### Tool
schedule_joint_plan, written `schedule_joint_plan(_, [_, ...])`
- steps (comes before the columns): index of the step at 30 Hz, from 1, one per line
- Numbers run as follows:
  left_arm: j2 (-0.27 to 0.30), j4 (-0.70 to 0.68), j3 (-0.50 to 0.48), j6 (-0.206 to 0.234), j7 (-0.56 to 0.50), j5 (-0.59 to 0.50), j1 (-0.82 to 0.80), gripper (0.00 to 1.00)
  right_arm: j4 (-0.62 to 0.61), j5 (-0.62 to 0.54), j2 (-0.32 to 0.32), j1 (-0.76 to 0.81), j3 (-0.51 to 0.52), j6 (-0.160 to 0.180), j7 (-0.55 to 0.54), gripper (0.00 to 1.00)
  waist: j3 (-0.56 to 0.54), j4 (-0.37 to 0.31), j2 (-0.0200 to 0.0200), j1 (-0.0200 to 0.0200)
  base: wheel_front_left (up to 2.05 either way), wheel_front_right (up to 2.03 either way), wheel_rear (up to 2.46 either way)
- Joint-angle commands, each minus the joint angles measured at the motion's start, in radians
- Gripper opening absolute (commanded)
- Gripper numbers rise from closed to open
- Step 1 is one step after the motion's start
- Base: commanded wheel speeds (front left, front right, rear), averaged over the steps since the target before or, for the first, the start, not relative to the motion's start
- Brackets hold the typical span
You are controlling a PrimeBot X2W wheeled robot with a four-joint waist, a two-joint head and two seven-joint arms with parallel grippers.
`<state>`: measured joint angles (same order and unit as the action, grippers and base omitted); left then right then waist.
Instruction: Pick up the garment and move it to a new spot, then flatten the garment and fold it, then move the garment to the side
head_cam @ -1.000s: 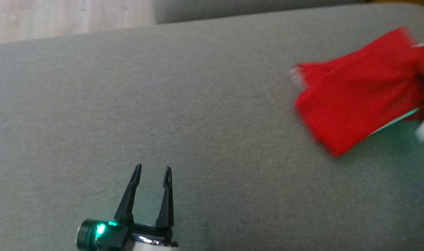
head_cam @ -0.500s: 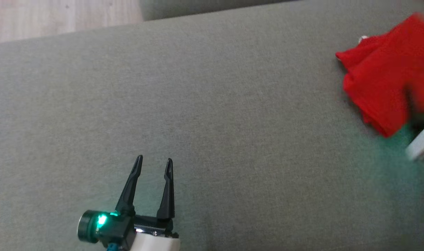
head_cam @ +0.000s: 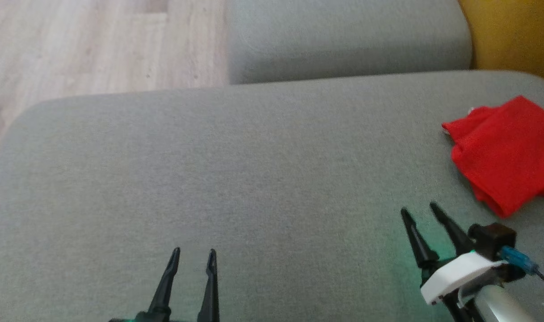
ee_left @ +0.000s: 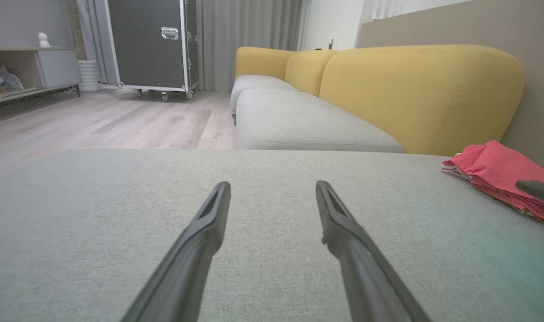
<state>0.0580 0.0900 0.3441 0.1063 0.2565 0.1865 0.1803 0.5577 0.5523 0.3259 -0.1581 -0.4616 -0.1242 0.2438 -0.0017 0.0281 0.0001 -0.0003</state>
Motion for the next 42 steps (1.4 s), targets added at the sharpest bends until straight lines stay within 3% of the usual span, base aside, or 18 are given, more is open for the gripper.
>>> schedule_joint_plan(1, [-0.008,-0.035,-0.045,0.011,0.005,-0.002,-0.018,1.00,-0.110,-0.091,-0.021,0.029,0.081,-0.007,0.017,1.00,-0.043,0.026,-0.0001,0.0003,0.00,0.00,0.00])
schedule_joint_plan(5, [-0.008,-0.047,-0.060,0.016,0.005,-0.003,0.011,1.00,-0.330,-0.272,-0.130,0.210,0.290,-0.007,0.018,1.00,-0.068,0.032,-0.0001,0.0003,0.00,0.00,0.00])
schedule_joint_plan(10, [-0.008,-0.068,-0.079,0.018,0.005,-0.011,0.039,1.00,-0.518,-0.397,-0.190,0.388,0.359,-0.007,0.018,1.00,-0.088,0.033,-0.0001,0.0003,0.00,0.00,0.00])
schedule_joint_plan(29, [-0.008,-0.071,-0.133,0.009,0.005,-0.040,0.072,1.00,-0.548,-0.425,-0.223,0.448,0.354,-0.007,0.018,1.00,-0.102,0.022,-0.0001,0.0003,0.00,0.00,0.00])
schedule_joint_plan(30, [0.000,-0.041,-0.094,0.008,0.000,-0.031,0.098,0.00,-0.515,-0.419,-0.234,0.490,0.374,0.000,0.007,0.00,-0.102,0.022,-0.0001,0.0004,0.00,0.00,0.00])
schedule_joint_plan(42, [0.007,0.013,-0.104,-0.006,-0.018,0.080,0.082,0.00,-0.455,-0.308,-0.231,0.470,0.375,0.000,-0.013,0.00,-0.094,0.018,-0.0001,0.0004,0.00,0.00,0.00])
